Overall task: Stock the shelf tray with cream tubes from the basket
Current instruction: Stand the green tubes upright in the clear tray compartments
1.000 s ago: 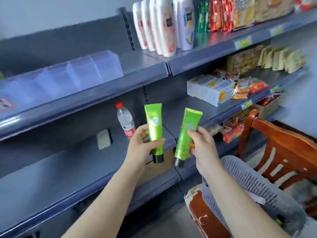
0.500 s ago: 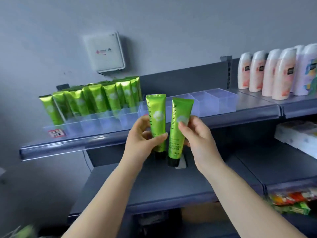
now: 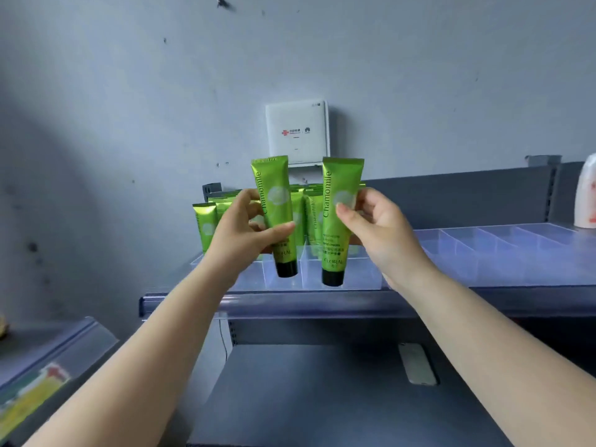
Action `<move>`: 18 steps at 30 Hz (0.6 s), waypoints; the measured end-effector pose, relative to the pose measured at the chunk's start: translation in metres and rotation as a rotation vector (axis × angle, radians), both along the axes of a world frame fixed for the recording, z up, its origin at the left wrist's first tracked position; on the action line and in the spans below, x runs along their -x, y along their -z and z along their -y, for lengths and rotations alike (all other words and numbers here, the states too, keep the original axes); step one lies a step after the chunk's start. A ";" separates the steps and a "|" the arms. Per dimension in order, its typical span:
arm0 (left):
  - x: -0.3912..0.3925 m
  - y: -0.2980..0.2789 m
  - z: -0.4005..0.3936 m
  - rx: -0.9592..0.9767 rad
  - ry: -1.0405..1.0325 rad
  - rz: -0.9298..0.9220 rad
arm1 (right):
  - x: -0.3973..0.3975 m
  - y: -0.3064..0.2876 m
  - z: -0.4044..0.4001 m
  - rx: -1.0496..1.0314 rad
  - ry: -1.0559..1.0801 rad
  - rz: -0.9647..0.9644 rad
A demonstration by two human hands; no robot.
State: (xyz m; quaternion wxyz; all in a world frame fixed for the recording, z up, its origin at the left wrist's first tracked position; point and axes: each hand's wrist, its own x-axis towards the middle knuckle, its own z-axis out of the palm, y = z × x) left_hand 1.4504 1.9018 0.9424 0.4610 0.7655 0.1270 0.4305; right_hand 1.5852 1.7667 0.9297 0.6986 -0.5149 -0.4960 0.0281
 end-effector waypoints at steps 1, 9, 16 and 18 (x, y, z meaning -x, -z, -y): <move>0.001 -0.006 -0.010 -0.017 0.001 -0.009 | 0.000 -0.006 -0.009 -0.003 -0.004 0.003; 0.010 -0.045 -0.077 -0.020 0.073 -0.131 | -0.008 -0.040 -0.069 0.049 -0.008 0.046; 0.005 -0.066 -0.109 -0.091 0.088 -0.327 | -0.010 -0.052 -0.102 0.214 -0.074 0.034; 0.003 -0.068 -0.116 -0.121 0.093 -0.378 | -0.012 -0.051 -0.110 0.263 -0.057 0.026</move>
